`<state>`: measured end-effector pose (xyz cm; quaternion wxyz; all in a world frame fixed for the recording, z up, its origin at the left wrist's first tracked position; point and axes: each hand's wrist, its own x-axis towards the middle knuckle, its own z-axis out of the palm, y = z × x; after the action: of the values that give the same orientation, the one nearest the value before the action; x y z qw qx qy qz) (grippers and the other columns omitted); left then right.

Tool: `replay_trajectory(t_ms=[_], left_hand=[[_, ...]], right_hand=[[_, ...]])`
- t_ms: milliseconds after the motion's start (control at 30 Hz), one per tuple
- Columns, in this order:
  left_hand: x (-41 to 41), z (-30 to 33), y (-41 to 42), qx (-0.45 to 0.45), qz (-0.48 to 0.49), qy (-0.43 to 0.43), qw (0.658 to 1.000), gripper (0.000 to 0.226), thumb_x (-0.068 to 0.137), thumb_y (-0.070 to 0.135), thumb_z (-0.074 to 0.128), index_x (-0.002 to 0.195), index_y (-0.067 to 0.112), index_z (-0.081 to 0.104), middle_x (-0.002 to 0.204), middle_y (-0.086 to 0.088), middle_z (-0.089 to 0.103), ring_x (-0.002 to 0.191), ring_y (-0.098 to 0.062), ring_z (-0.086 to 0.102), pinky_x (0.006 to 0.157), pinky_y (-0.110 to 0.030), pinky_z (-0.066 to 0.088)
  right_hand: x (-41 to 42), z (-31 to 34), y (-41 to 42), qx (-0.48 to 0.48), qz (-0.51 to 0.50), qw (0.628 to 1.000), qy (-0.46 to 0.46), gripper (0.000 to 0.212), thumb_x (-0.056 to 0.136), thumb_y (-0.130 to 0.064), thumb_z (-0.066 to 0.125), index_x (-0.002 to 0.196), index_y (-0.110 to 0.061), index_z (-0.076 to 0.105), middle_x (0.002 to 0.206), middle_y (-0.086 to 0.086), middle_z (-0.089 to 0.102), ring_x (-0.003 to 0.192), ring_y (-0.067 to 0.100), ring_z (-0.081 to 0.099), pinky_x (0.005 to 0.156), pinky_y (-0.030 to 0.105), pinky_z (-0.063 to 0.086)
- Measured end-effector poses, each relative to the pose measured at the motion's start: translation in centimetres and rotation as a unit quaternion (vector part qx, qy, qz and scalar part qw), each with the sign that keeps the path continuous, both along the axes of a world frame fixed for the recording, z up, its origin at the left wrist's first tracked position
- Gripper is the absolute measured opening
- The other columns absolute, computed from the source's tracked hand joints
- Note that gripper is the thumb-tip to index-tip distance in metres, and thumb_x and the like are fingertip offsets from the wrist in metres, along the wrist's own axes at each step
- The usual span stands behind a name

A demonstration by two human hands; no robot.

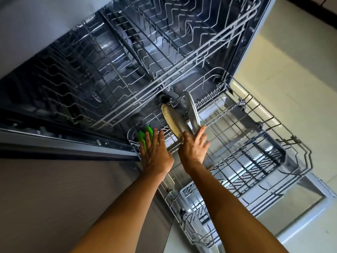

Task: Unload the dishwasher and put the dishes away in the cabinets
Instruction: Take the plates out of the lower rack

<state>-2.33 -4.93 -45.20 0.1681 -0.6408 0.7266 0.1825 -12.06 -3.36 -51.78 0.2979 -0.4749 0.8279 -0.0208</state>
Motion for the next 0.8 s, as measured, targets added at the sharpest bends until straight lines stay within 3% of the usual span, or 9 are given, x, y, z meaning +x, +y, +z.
replay_trajectory(t_ms=[67, 133, 267, 367, 467, 567, 667, 733, 800], left_hand=[[0.5, 0.1, 0.0, 0.006, 0.004, 0.002, 1.0, 0.082, 0.092, 0.026, 0.052, 0.151, 0.021, -0.005, 0.159, -0.002, -0.014, 0.145, -0.026, -0.015, 0.117, -0.044, -0.004], [1.2, 0.1, -0.2, 0.004, 0.008, -0.002, 1.0, 0.083, 0.091, 0.026, 0.052, 0.152, 0.02, -0.005, 0.159, -0.002, -0.014, 0.145, -0.026, -0.014, 0.117, -0.045, -0.001], [2.0, 0.3, 0.1, 0.0, 0.036, -0.003, 0.999, 0.082, 0.091, 0.023, 0.051, 0.152, 0.018, -0.003, 0.16, -0.002, -0.01, 0.146, -0.026, -0.013, 0.119, -0.046, 0.002], [1.8, 0.7, 0.7, 0.013, 0.041, -0.005, 0.999, 0.081, 0.092, 0.024, 0.051, 0.152, 0.017, -0.004, 0.16, -0.003, -0.009, 0.146, -0.025, -0.014, 0.119, -0.046, 0.0], [1.4, 1.2, 1.2, 0.022, 0.041, -0.005, 0.999, 0.081, 0.092, 0.025, 0.051, 0.152, 0.016, -0.003, 0.16, -0.002, -0.006, 0.146, -0.026, -0.013, 0.119, -0.047, 0.002], [0.1, 1.7, 1.8, 0.028, 0.047, 0.007, 0.998, 0.08, 0.092, 0.023, 0.049, 0.152, 0.017, -0.002, 0.16, 0.0, -0.005, 0.146, -0.025, -0.011, 0.119, -0.048, -0.001], [-1.9, 2.6, 2.9, 0.045, 0.066, 0.048, 0.996, 0.074, 0.096, 0.029, 0.044, 0.152, 0.016, -0.003, 0.16, -0.001, -0.005, 0.146, -0.024, -0.011, 0.118, -0.045, -0.001], [-3.1, 2.8, 3.6, 0.057, 0.088, 0.079, 0.991, 0.07, 0.099, 0.034, 0.04, 0.152, 0.015, -0.002, 0.16, -0.001, -0.003, 0.147, -0.024, -0.009, 0.117, -0.045, 0.001], [-4.3, 2.9, 4.4, 0.071, 0.102, 0.106, 0.987, 0.068, 0.1, 0.038, 0.035, 0.152, 0.015, -0.001, 0.16, -0.003, 0.0, 0.147, -0.026, -0.005, 0.117, -0.046, 0.003]], right_hand=[[-0.7, -0.1, 0.6, -0.041, 0.002, 0.999, 0.016, 0.045, 0.097, -0.012, 0.038, 0.14, -0.024, 0.037, 0.154, 0.02, 0.007, 0.139, 0.038, 0.021, 0.113, 0.056, 0.022], [-1.4, -0.3, 1.4, -0.092, 0.013, 0.995, 0.04, 0.047, 0.09, -0.007, 0.046, 0.136, -0.016, 0.045, 0.14, 0.017, 0.032, 0.125, 0.033, 0.04, 0.102, 0.052, 0.039], [-2.2, -0.2, 3.3, -0.167, 0.052, 0.983, 0.046, 0.04, 0.083, -0.003, 0.057, 0.123, -0.002, 0.054, 0.113, 0.018, 0.052, 0.092, 0.031, 0.059, 0.071, 0.045, 0.058], [-2.8, 0.9, 4.4, -0.198, 0.061, 0.977, 0.05, 0.04, 0.082, -0.001, 0.062, 0.121, -0.002, 0.054, 0.106, 0.019, 0.055, 0.08, 0.027, 0.06, 0.058, 0.039, 0.059], [-4.3, 2.7, 5.3, -0.225, 0.05, 0.972, 0.054, 0.029, 0.087, -0.012, 0.064, 0.113, -0.002, 0.056, 0.1, 0.014, 0.052, 0.076, 0.024, 0.056, 0.049, 0.038, 0.056], [-7.5, 4.4, 6.8, -0.248, 0.051, 0.966, 0.041, 0.038, 0.089, -0.033, 0.054, 0.11, 0.0, 0.056, 0.104, 0.015, 0.05, 0.083, 0.026, 0.054, 0.055, 0.037, 0.057], [-10.8, 6.7, 8.7, -0.275, 0.002, 0.961, -0.006, 0.029, 0.095, -0.021, 0.044, 0.107, 0.003, 0.056, 0.108, 0.017, 0.049, 0.083, 0.029, 0.056, 0.065, 0.042, 0.058], [-12.8, 8.1, 9.6, -0.278, -0.029, 0.96, -0.029, 0.021, 0.096, -0.011, 0.048, 0.104, 0.006, 0.058, 0.106, 0.015, 0.05, 0.075, 0.022, 0.052, 0.06, 0.027, 0.054], [-14.6, 9.9, 10.5, -0.283, -0.058, 0.956, -0.046, 0.023, 0.097, -0.014, 0.049, 0.1, 0.006, 0.06, 0.1, 0.01, 0.05, 0.066, 0.012, 0.047, 0.056, 0.008, 0.04]])
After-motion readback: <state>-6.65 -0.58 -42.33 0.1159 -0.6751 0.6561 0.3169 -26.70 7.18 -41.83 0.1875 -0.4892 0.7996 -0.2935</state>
